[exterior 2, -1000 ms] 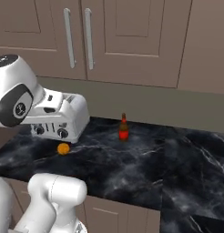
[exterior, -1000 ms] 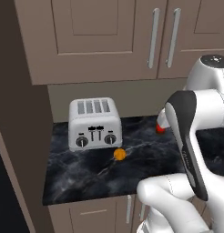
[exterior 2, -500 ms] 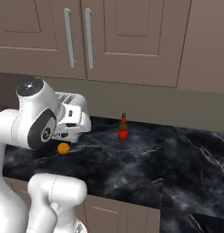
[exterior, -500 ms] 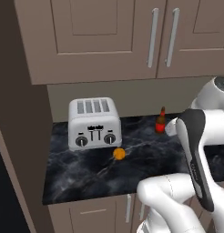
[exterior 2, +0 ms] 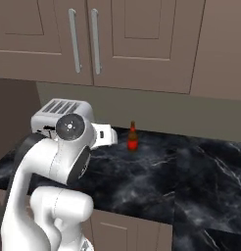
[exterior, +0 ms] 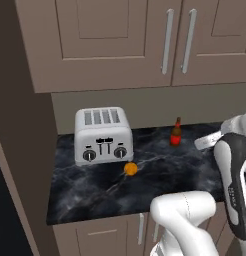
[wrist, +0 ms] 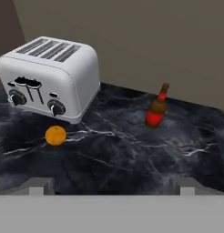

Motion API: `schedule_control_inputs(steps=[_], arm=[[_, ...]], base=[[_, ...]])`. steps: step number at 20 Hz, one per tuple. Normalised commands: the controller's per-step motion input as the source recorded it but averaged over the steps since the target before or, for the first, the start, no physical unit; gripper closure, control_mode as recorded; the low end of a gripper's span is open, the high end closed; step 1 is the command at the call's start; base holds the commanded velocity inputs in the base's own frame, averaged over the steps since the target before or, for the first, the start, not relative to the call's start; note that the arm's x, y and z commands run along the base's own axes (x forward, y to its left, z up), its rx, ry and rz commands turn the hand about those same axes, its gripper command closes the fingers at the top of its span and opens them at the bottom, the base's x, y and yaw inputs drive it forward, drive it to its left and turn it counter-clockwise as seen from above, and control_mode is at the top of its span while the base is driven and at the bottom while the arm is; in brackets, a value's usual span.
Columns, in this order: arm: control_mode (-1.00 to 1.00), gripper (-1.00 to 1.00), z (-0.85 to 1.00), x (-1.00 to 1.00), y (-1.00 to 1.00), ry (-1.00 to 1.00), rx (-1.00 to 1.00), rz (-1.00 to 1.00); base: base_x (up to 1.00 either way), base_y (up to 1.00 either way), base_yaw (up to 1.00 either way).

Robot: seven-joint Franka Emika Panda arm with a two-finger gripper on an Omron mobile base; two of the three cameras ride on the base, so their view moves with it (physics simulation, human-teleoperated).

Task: Place the liquor and beer on the top shelf of the fridge to keep them out of children's reach, and place the orange on lower shelves for easy access.

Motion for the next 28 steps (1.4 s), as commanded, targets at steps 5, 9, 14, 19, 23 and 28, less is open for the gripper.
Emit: schedule_control_inputs(steps=[5, 9, 14, 19, 23, 28], arm=[[-1.0, -1.0, -0.28, 0.42, -0.4, -0.16, 0.12, 0.24], [-1.0, -1.0, -0.44, 0.44, -0.18, -0.15, 0.09, 0.16], [-1.0, -1.0, -0.26, 0.53, -0.01, -0.19, 0.01, 0.18], [-1.0, -1.0, -0.02, 0.58, -0.01, -0.09, 0.0, 0.12], [-1.0, -1.0, 0.0, 0.49, -0.1, -0.02, 0.03, 0.03], [-1.0, -1.0, 0.0, 0.43, -0.23, 0.0, 0.05, 0.0]], base=[[0.0, 0.0, 0.0], [0.0, 0.0, 0.0], [0.0, 0.0, 0.0], [0.0, 0.0, 0.0], [0.0, 0.0, 0.0], [0.0, 0.0, 0.0]])
